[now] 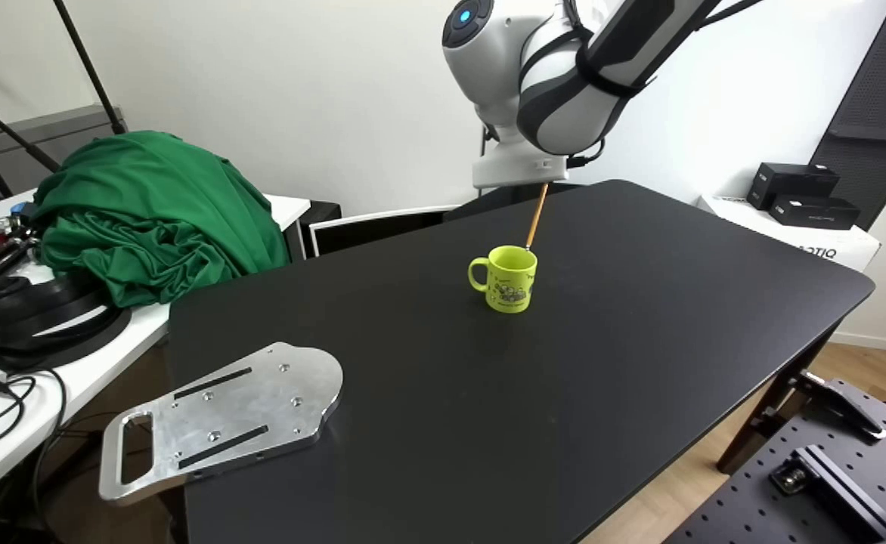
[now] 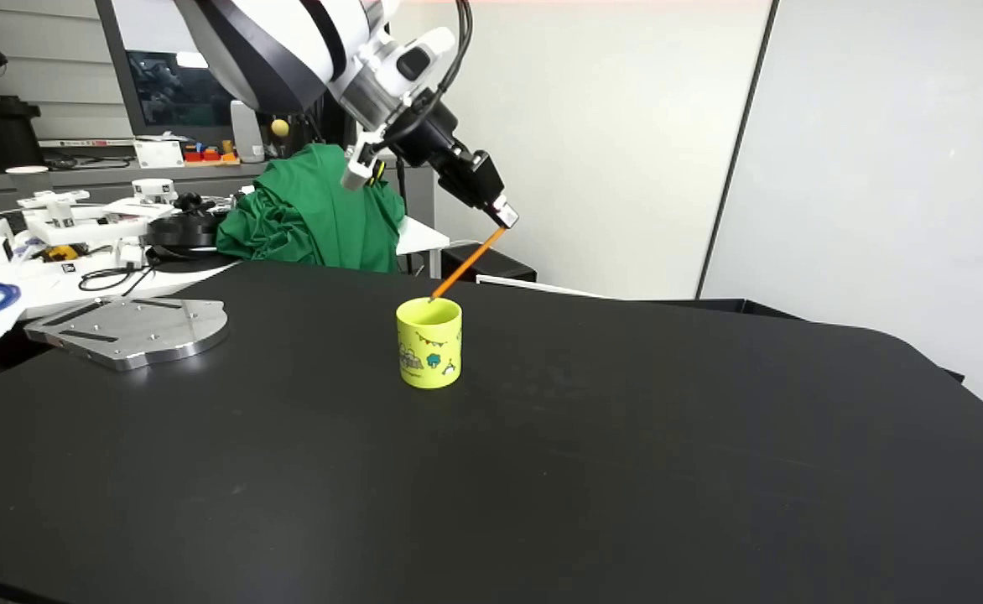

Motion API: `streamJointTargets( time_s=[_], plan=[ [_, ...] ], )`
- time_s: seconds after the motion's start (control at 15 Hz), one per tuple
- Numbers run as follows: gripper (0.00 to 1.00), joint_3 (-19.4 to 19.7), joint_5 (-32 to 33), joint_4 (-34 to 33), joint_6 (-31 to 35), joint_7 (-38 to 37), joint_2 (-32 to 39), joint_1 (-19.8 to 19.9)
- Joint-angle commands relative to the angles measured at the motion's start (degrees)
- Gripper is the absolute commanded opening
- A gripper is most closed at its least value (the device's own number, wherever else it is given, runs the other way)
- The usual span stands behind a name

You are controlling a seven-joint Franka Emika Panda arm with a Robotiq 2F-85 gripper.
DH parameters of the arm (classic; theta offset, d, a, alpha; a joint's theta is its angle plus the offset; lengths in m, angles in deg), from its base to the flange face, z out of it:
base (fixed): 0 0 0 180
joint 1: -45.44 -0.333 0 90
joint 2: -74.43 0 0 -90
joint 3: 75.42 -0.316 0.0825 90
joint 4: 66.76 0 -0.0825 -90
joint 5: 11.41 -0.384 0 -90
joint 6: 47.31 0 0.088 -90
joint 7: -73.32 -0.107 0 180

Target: Put the orange thing in the mug

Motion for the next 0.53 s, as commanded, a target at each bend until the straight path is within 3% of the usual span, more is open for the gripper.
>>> streamJointTargets(
  time_s=[0.0,0.47],
  plan=[
    [0.03,-2.4,4.4,2.7,0.5,-4.6,-1.7,2.3],
    [0.03,-4.6,10.4,2.9,3.2,-12.5,-0.5,4.2]
  ],
)
